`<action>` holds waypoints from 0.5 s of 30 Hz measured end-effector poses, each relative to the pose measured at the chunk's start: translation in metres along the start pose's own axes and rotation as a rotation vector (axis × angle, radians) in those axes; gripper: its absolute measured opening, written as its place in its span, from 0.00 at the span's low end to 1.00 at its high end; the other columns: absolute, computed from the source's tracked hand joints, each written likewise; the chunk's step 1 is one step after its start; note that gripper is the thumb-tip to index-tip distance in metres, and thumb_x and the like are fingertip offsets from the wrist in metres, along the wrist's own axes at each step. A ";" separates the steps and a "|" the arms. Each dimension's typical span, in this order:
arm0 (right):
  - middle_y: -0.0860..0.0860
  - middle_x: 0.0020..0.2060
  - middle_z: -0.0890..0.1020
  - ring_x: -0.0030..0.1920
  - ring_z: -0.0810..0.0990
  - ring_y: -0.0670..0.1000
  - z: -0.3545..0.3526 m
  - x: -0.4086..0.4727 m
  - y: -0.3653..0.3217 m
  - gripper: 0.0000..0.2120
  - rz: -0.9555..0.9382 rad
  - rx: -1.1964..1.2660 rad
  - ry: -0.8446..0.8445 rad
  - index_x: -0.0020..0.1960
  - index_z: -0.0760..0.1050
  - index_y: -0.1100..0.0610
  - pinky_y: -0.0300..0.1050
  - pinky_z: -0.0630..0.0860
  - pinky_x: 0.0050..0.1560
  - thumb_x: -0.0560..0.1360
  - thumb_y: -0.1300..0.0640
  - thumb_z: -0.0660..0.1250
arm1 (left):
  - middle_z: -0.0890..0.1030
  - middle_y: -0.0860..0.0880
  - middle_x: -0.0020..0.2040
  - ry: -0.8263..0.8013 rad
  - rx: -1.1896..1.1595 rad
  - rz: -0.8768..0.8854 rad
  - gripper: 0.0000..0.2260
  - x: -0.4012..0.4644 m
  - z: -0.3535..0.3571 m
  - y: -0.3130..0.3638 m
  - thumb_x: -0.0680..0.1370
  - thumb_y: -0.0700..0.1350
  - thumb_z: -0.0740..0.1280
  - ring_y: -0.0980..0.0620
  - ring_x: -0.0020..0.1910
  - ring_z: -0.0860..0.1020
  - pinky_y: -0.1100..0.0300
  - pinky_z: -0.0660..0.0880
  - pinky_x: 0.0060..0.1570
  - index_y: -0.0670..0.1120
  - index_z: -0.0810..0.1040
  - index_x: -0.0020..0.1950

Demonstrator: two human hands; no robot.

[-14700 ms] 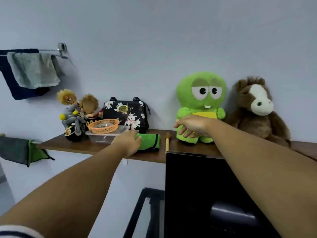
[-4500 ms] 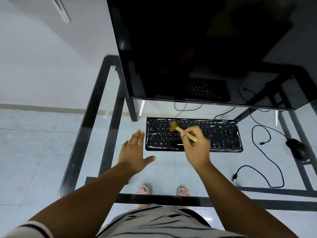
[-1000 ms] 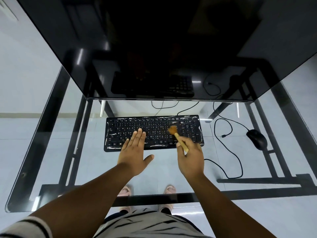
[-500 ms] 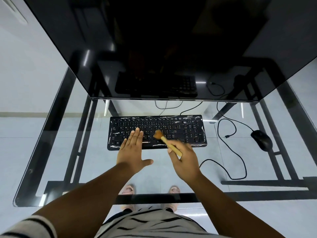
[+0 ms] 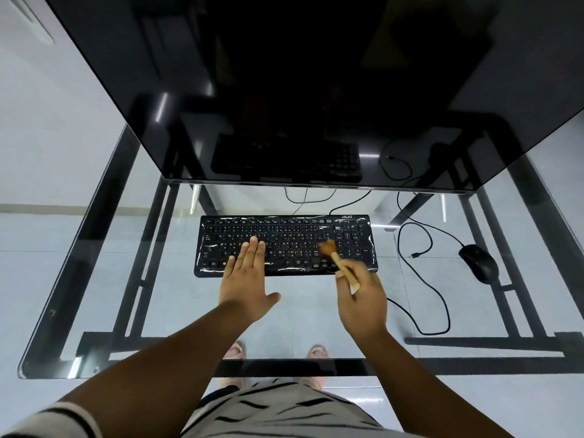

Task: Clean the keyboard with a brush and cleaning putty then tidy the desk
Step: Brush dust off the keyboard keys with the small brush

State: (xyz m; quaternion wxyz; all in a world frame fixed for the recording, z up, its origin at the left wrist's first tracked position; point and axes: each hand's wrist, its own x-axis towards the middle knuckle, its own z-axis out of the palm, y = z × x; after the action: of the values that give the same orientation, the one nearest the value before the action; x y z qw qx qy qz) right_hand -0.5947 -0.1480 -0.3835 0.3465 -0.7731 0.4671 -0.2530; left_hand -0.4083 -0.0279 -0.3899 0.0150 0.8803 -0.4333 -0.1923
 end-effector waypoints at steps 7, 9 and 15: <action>0.44 0.42 0.81 0.42 0.78 0.48 -0.015 0.006 0.011 0.10 0.018 -0.005 -0.008 0.56 0.78 0.44 0.49 0.77 0.42 0.76 0.48 0.62 | 0.34 0.50 0.78 0.008 -0.031 0.054 0.45 0.005 0.000 0.017 0.74 0.54 0.65 0.51 0.77 0.37 0.53 0.40 0.75 0.47 0.35 0.78; 0.44 0.42 0.81 0.42 0.78 0.48 -0.019 0.009 0.017 0.08 0.067 0.049 0.030 0.56 0.77 0.44 0.49 0.77 0.41 0.77 0.50 0.64 | 0.34 0.51 0.78 0.004 -0.029 0.066 0.45 0.006 0.000 0.022 0.74 0.51 0.65 0.52 0.77 0.37 0.53 0.41 0.76 0.47 0.35 0.78; 0.45 0.42 0.82 0.42 0.79 0.47 -0.029 0.013 0.025 0.08 0.078 0.024 -0.033 0.55 0.77 0.43 0.44 0.76 0.40 0.78 0.52 0.65 | 0.34 0.51 0.78 -0.003 -0.025 0.096 0.45 0.009 0.004 0.034 0.75 0.57 0.64 0.52 0.77 0.37 0.53 0.40 0.75 0.47 0.36 0.78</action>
State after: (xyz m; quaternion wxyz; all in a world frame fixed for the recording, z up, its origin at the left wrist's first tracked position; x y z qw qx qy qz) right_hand -0.6234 -0.1765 -0.3836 0.3732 -0.7541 0.4880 -0.2322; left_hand -0.4305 -0.0557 -0.3900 0.0343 0.8580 -0.4727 -0.1982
